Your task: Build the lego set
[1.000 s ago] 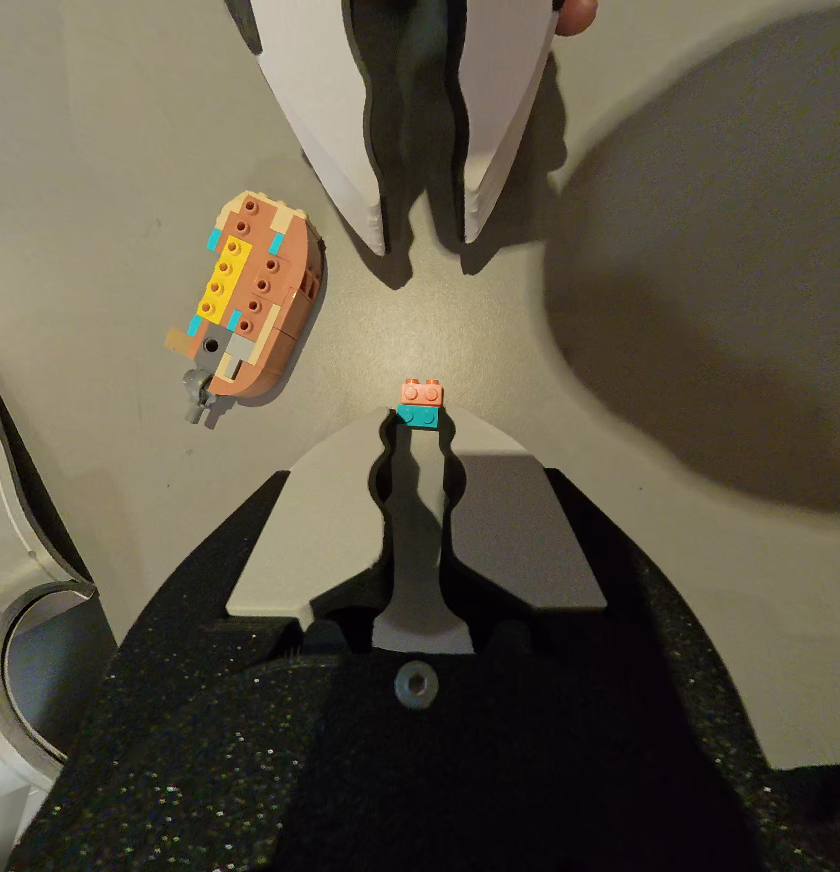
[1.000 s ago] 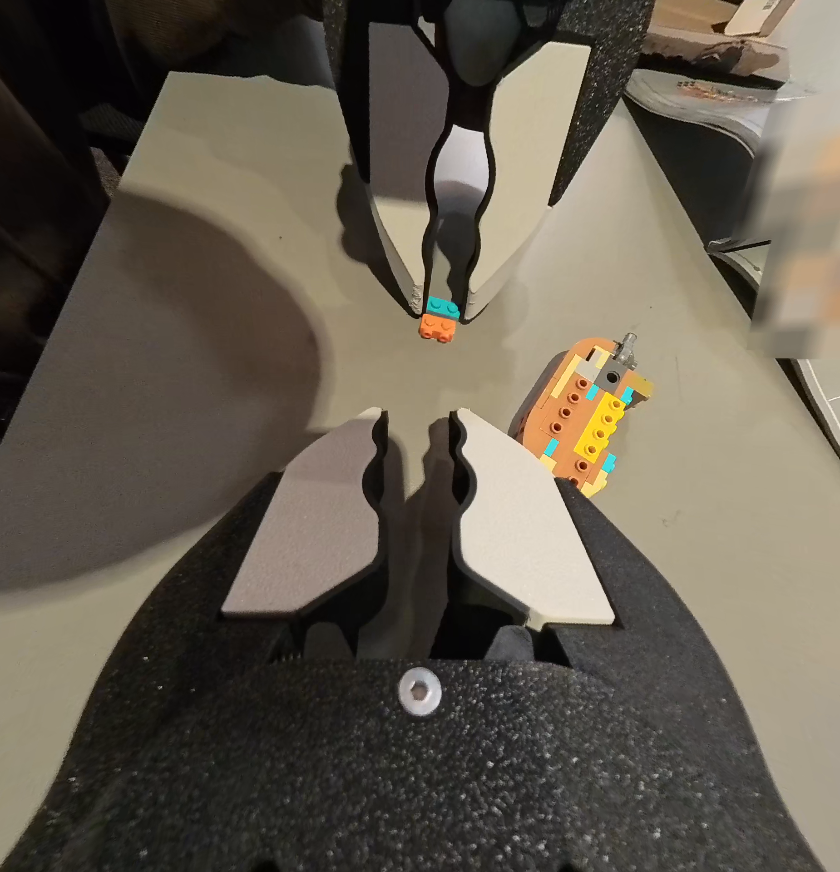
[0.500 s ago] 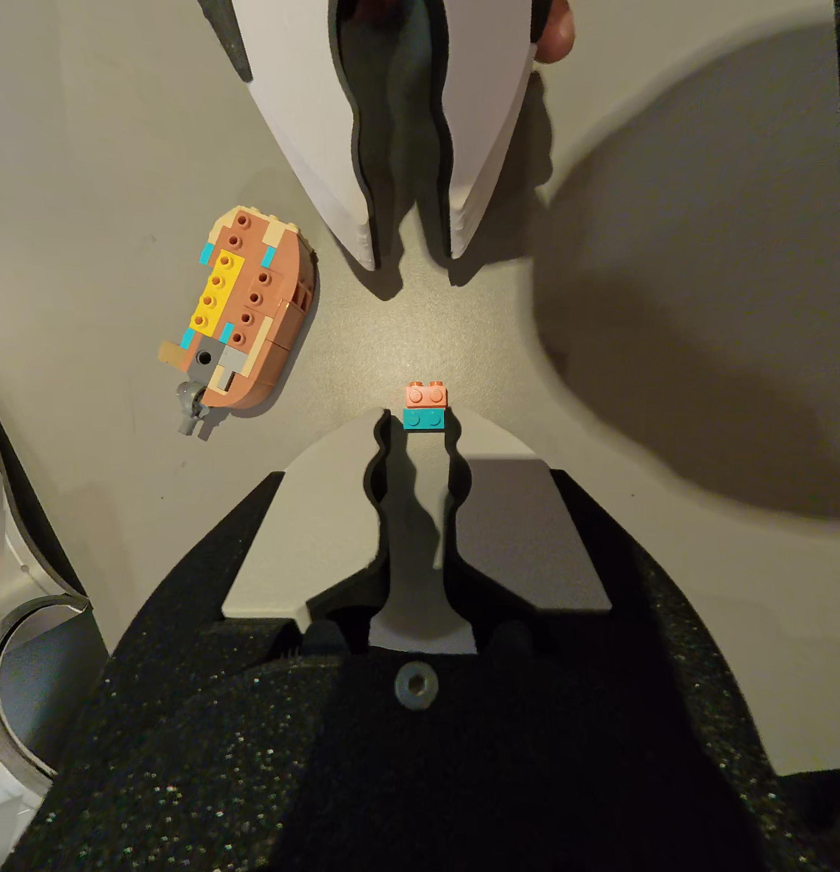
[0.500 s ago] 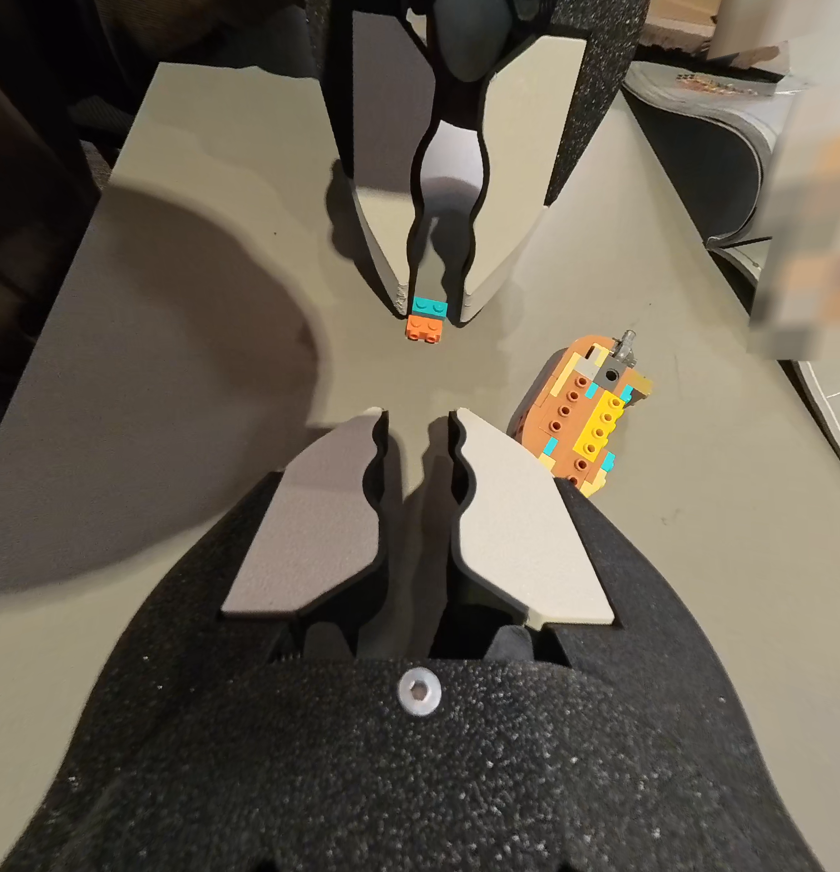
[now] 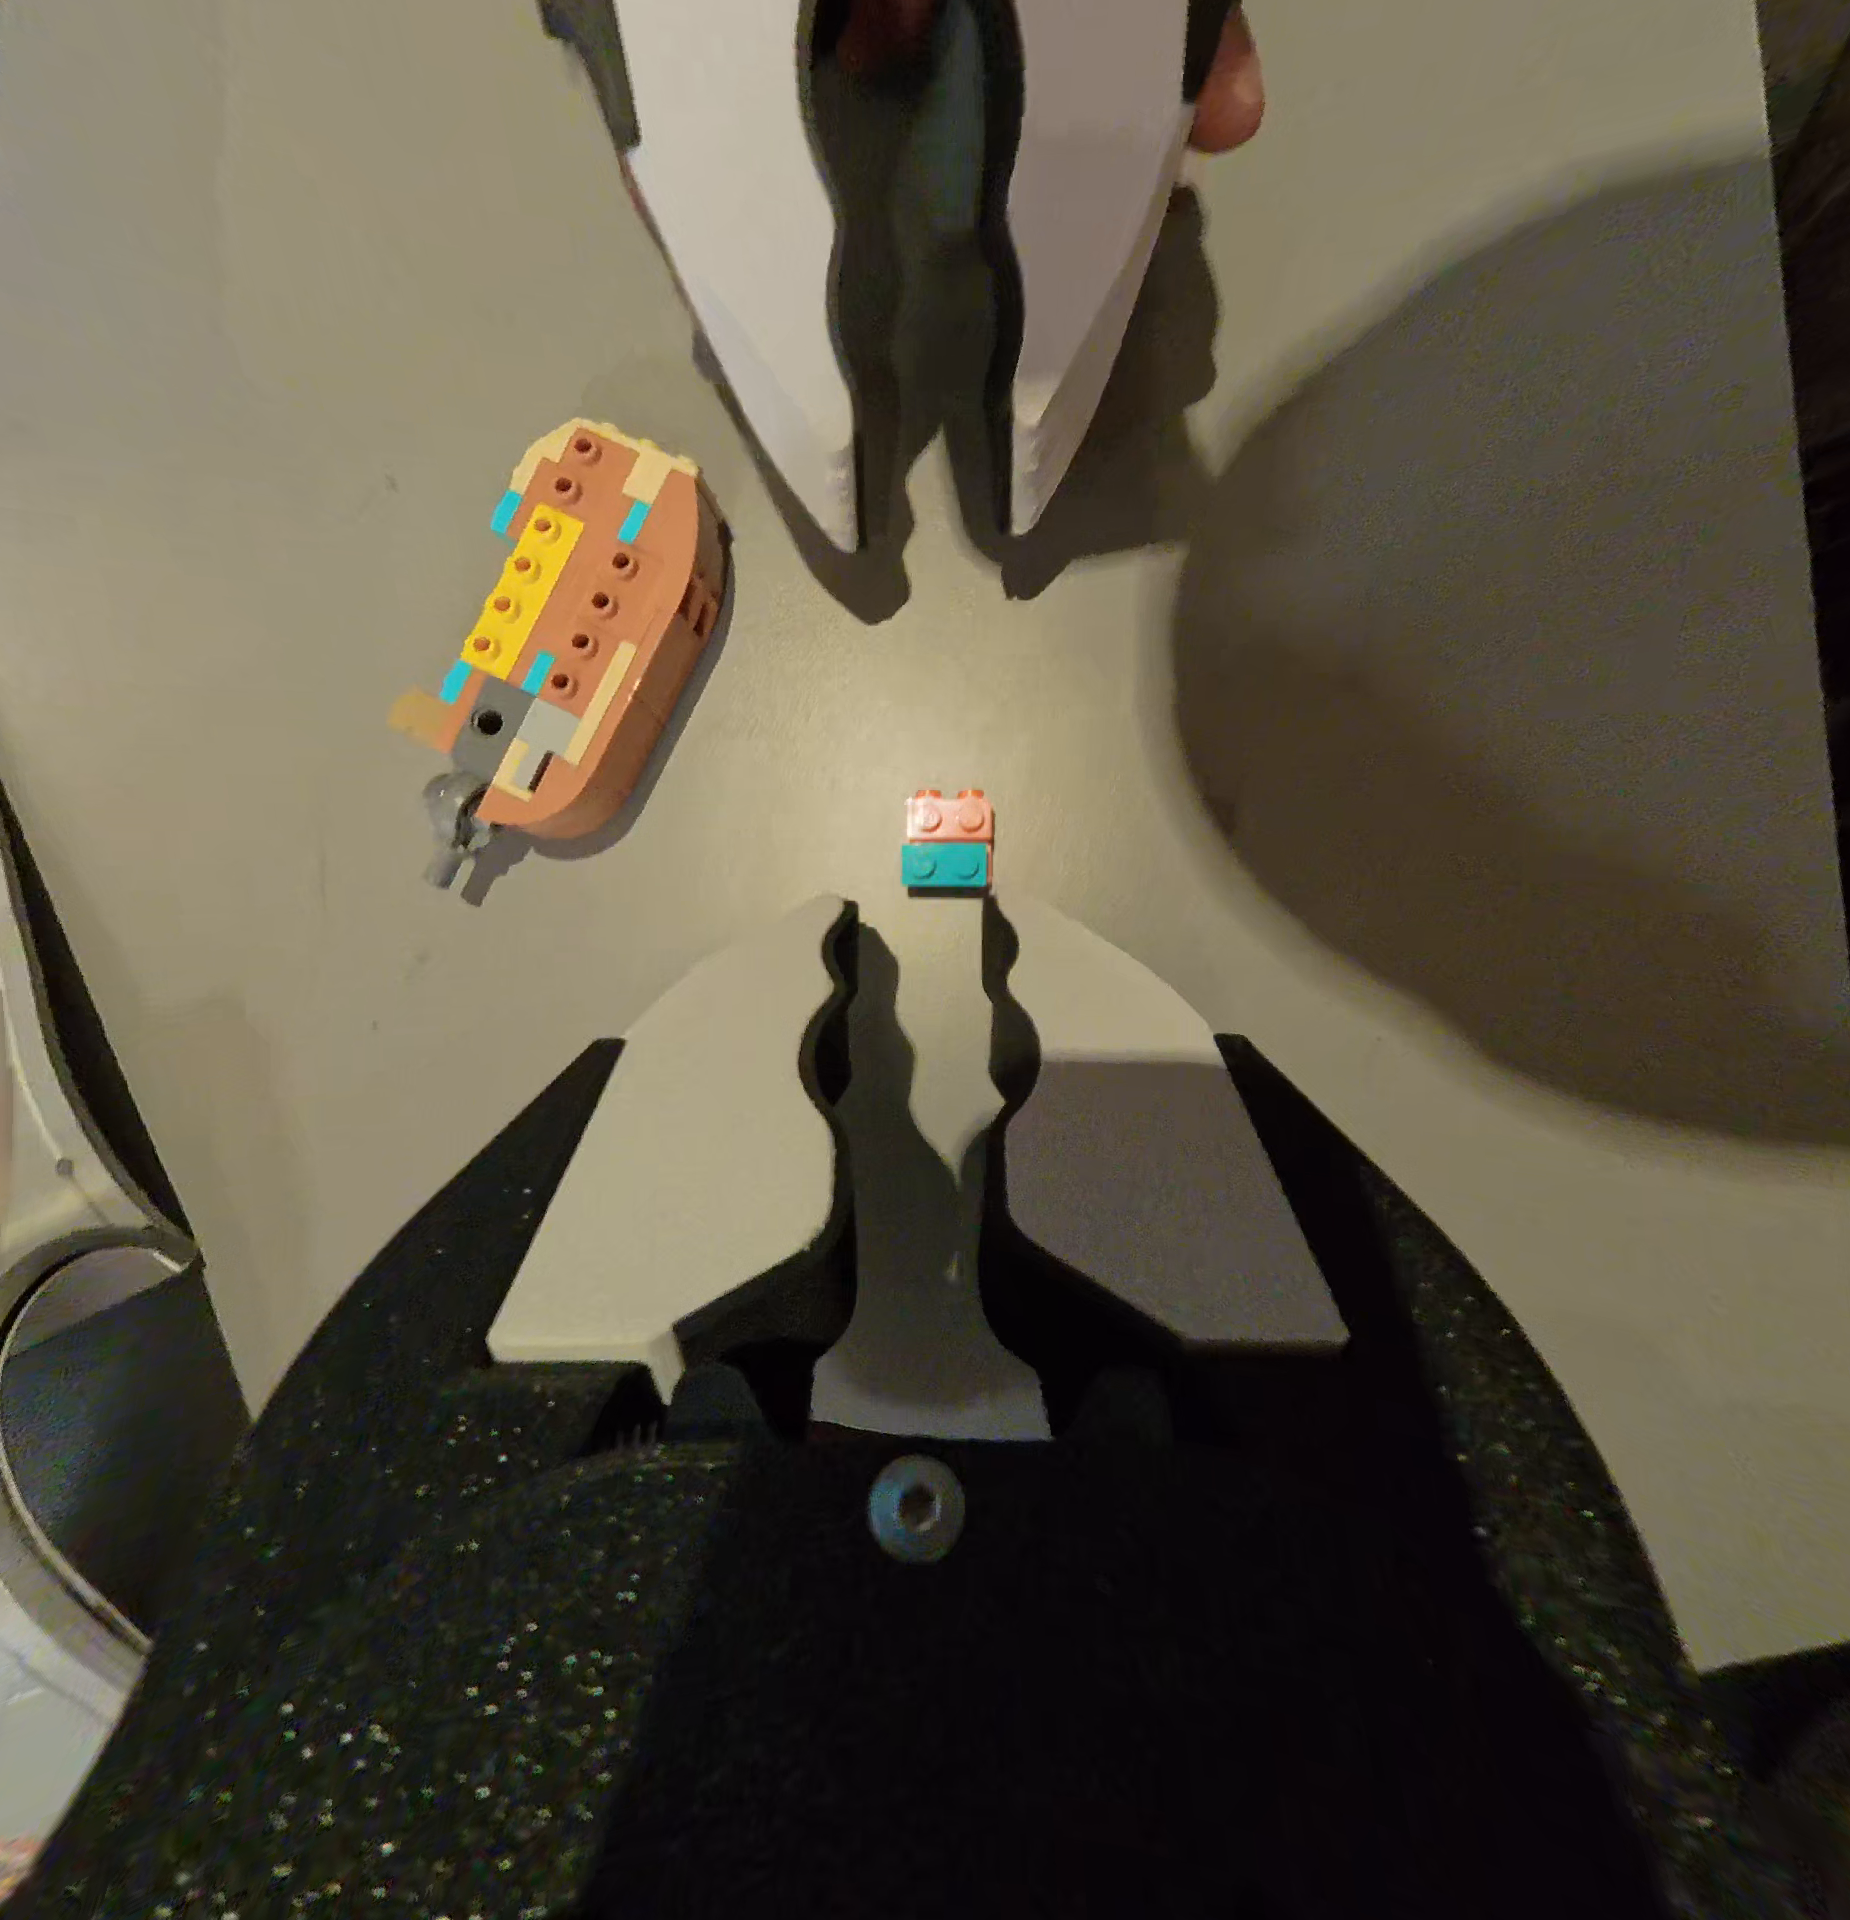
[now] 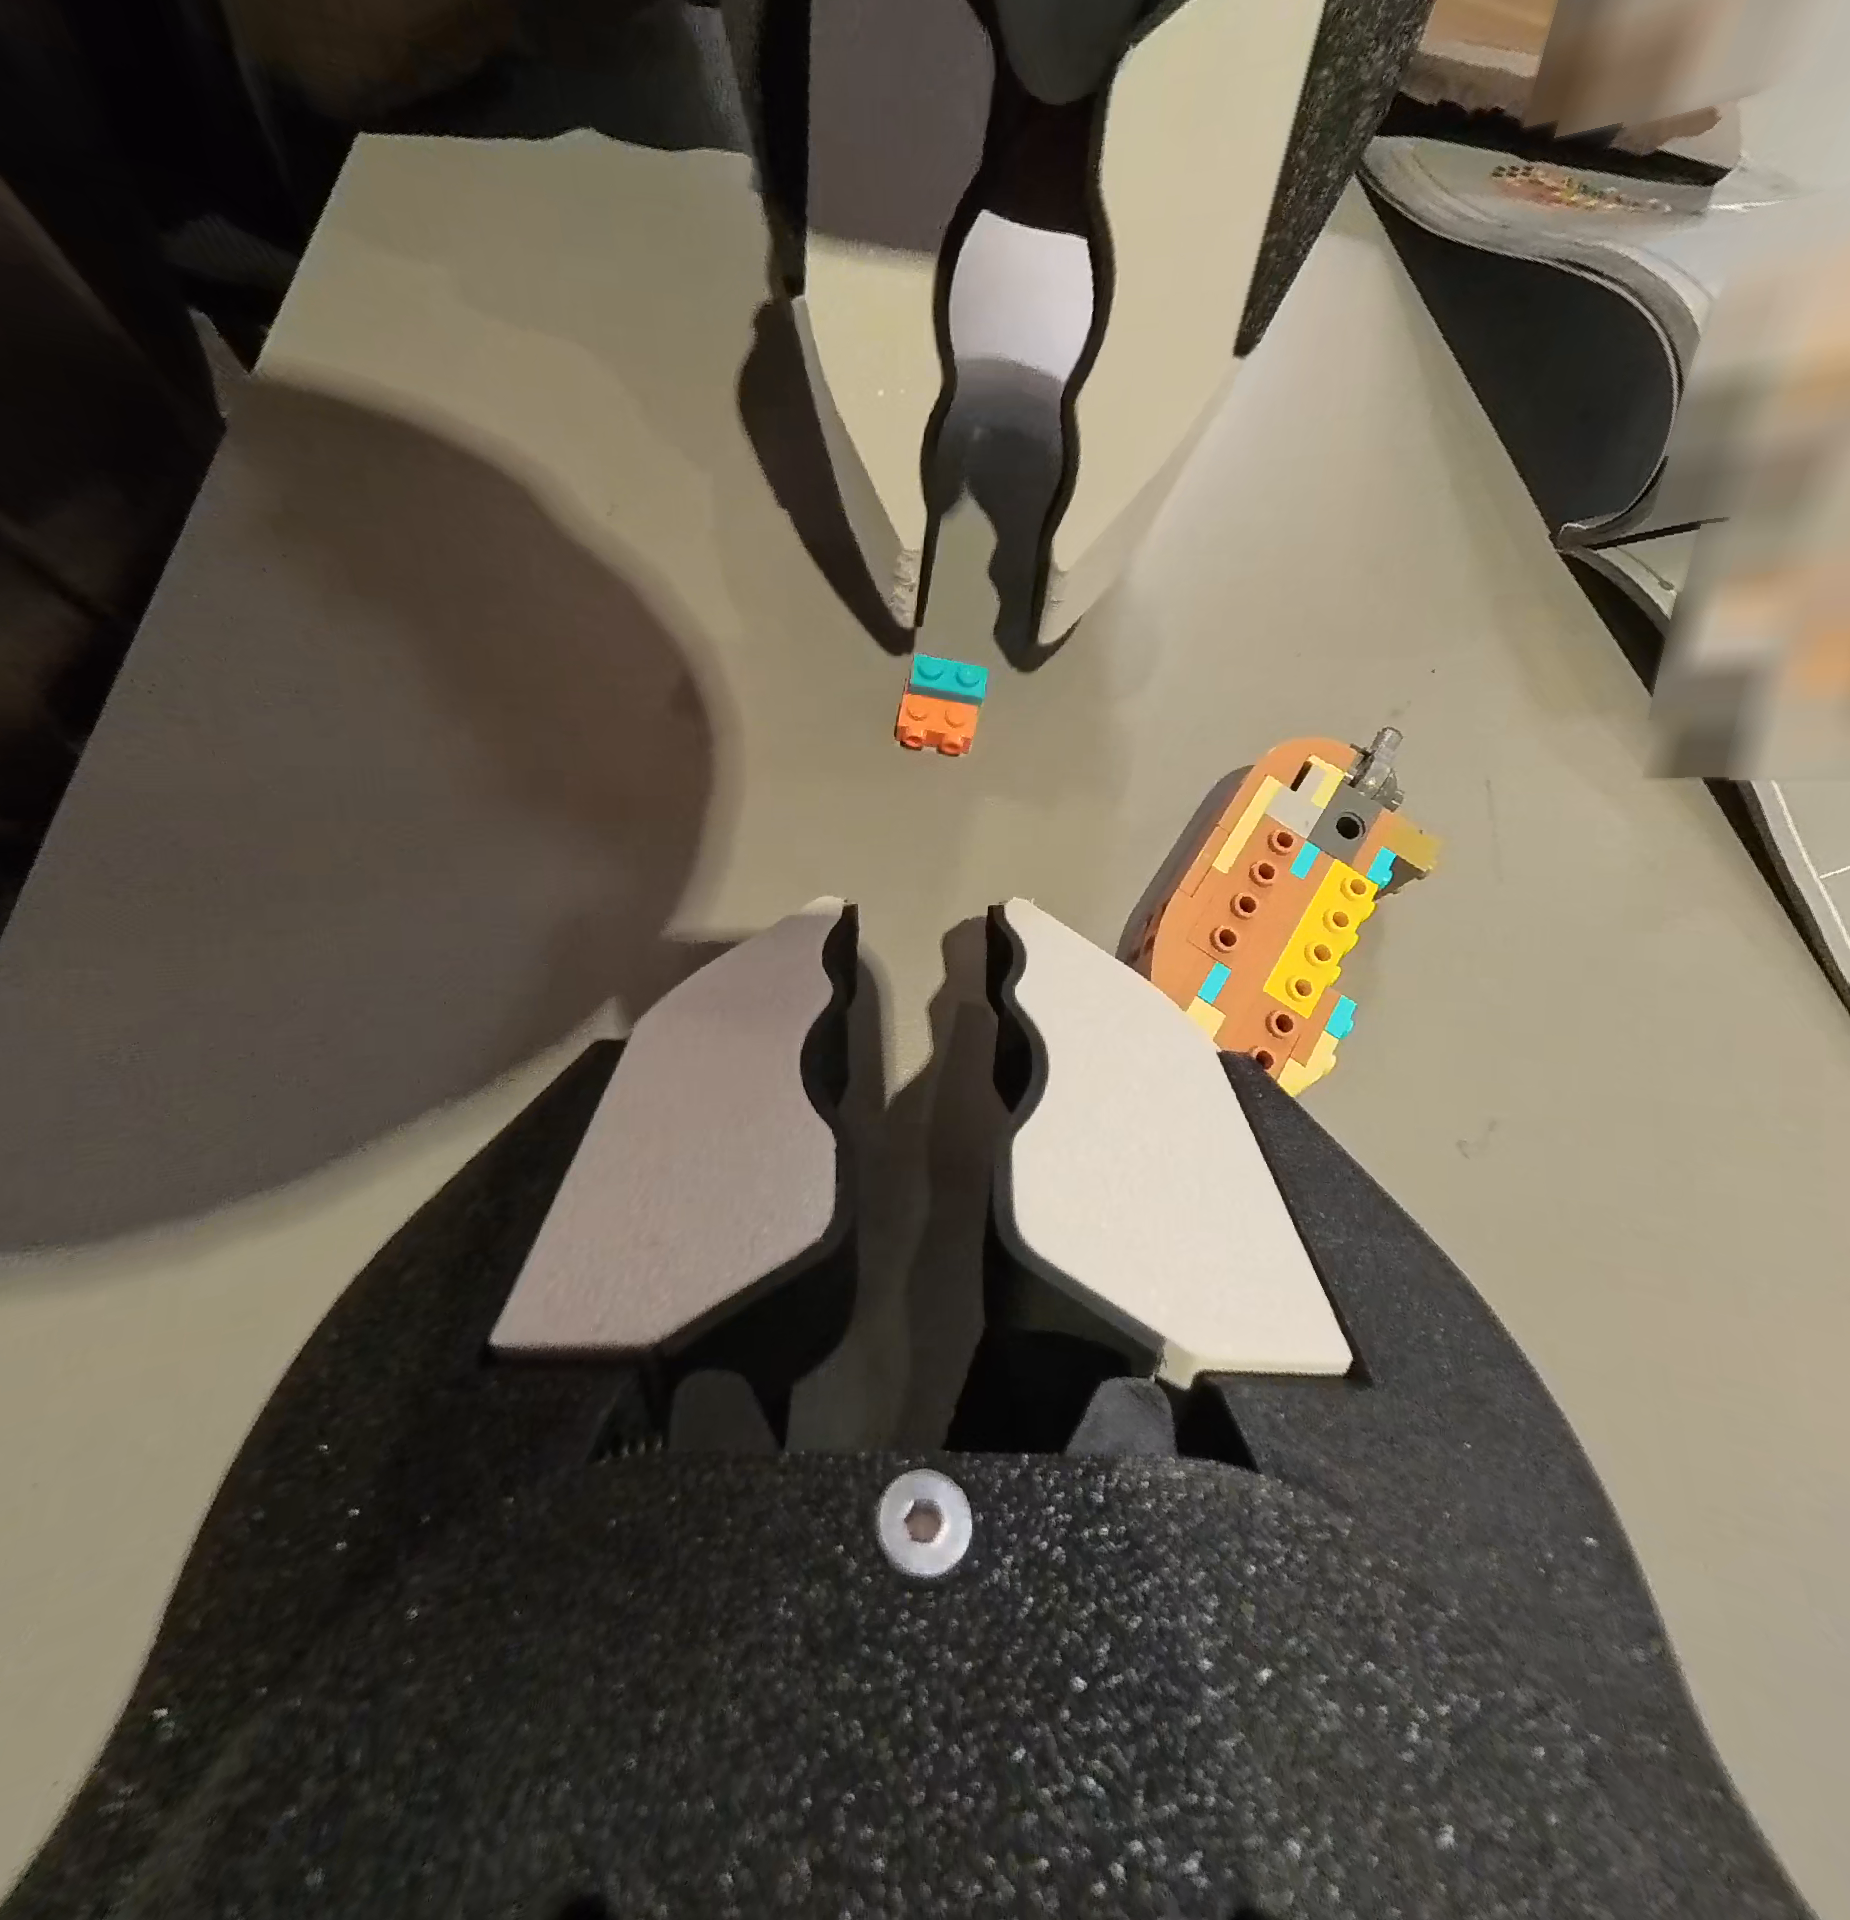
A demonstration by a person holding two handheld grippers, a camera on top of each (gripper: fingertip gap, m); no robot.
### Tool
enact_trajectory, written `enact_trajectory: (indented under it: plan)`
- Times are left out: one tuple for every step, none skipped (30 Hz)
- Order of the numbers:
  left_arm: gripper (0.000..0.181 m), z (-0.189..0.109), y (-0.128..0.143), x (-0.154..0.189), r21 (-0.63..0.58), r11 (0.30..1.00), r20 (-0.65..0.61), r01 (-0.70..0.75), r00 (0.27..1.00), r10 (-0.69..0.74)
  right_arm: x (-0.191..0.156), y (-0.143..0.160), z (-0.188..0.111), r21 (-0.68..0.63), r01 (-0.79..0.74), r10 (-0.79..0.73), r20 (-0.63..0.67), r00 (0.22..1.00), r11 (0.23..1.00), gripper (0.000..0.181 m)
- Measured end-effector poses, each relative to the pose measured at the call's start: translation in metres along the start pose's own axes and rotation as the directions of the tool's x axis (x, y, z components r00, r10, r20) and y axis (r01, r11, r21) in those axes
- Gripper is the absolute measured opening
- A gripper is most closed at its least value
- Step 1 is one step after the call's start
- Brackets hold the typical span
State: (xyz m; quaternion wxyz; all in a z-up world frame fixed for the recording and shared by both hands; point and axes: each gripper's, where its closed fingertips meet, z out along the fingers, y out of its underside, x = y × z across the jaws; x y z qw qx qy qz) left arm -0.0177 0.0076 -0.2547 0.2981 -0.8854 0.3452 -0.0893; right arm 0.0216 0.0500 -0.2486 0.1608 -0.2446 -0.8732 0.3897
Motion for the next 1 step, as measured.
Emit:
enact_trajectory:
  plan:
    - [0.022, -0.0006, 0.0018, -0.0014, 0.001, 1.000, 0.002, 0.006, 1.000, -0.006, -0.0001, 0.0001, 0.0001, 0.000, 0.001, -0.001, 0.001, 1.000, 1.000, 0.024]
